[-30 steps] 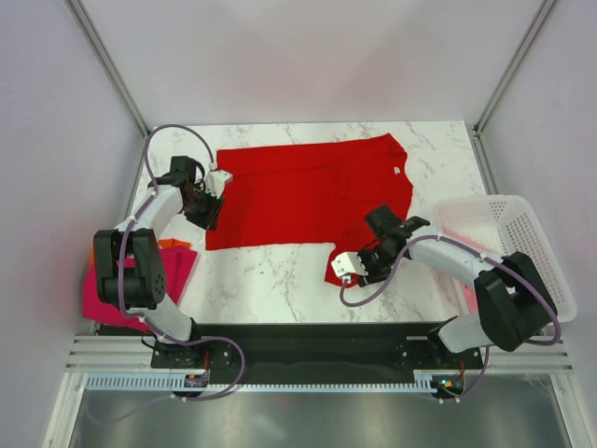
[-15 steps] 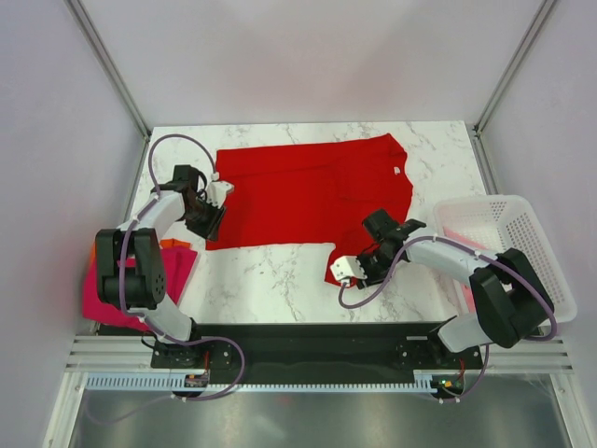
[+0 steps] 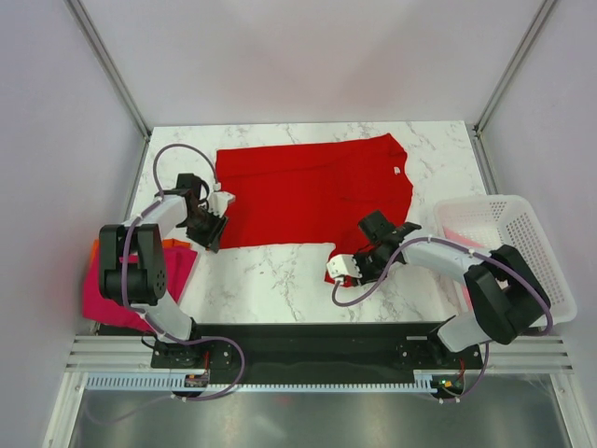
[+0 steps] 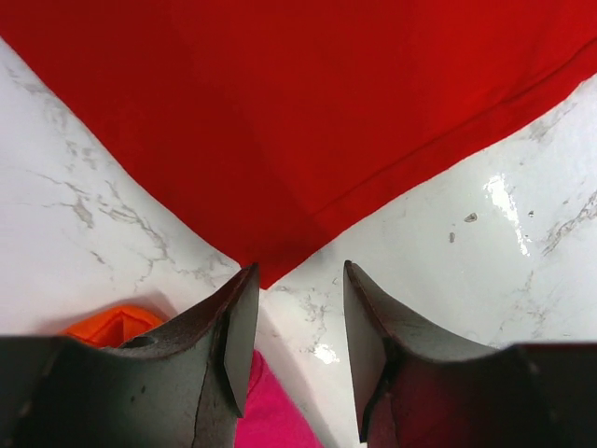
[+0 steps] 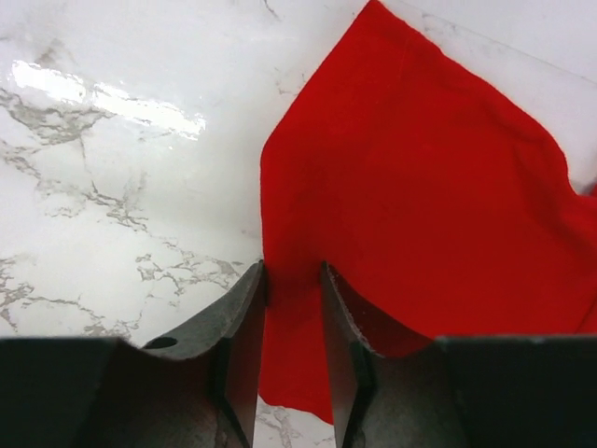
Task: Fold and stack the t-shirts
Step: Fold the tshirt
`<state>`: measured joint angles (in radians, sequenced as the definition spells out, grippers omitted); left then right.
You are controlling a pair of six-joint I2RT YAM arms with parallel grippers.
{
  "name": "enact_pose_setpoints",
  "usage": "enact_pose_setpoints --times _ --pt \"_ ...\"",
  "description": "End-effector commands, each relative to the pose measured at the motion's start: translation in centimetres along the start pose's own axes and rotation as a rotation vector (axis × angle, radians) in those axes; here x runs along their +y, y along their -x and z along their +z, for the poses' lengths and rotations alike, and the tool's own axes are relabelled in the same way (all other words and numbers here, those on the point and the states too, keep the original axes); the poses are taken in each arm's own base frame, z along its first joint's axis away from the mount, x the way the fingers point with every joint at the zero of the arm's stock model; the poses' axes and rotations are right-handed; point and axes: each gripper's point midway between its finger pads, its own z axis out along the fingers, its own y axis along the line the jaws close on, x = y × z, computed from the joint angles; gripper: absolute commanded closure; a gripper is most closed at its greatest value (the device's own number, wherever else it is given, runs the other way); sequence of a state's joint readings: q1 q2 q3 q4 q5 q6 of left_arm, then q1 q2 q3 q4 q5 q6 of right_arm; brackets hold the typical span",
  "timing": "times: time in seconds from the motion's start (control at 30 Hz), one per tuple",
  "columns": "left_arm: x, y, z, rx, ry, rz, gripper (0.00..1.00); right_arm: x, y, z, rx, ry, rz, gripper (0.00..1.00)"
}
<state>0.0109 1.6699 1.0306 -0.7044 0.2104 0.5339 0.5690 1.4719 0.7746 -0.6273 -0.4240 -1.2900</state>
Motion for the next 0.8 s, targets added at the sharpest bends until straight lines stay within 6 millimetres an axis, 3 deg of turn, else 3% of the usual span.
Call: enact_pose_setpoints --times 0.0,0.23,0.4,0.47,0.5,0.6,0.77 --pt "0.5 -0.5 0.8 0.01 0.015 0.003 0.51 0.0 0.2 0.8 0.007 0.002 0.012 0.64" --pt "0.9 -0.3 1.3 0.008 0.036 -0.016 0.5 0.3 0.4 1.0 0.01 -0.002 0.015 0.67" --pt "0.9 -1.0 1.9 0.033 0.034 -0.017 0.52 0.2 0.0 1.3 0.026 -0.022 0.043 0.78" --pt "0.9 -1.4 2.3 0.049 0.034 -0.017 0.61 0.1 -0.1 1.3 0.032 -0.037 0.073 0.9" --pt "0.9 -1.7 2.5 0.058 0.029 -0.019 0.75 0.1 -0.1 1.3 0.034 -0.039 0.081 0.94" --pt "0.8 -1.8 2.6 0.063 0.027 -0.032 0.98 0.0 -0.3 0.8 0.049 -0.073 0.114 1.0" --pt "0.8 -0.7 1.8 0.018 0.032 -0.029 0.98 -0.7 -0.2 -1.5 0.066 -0.181 0.162 1.0"
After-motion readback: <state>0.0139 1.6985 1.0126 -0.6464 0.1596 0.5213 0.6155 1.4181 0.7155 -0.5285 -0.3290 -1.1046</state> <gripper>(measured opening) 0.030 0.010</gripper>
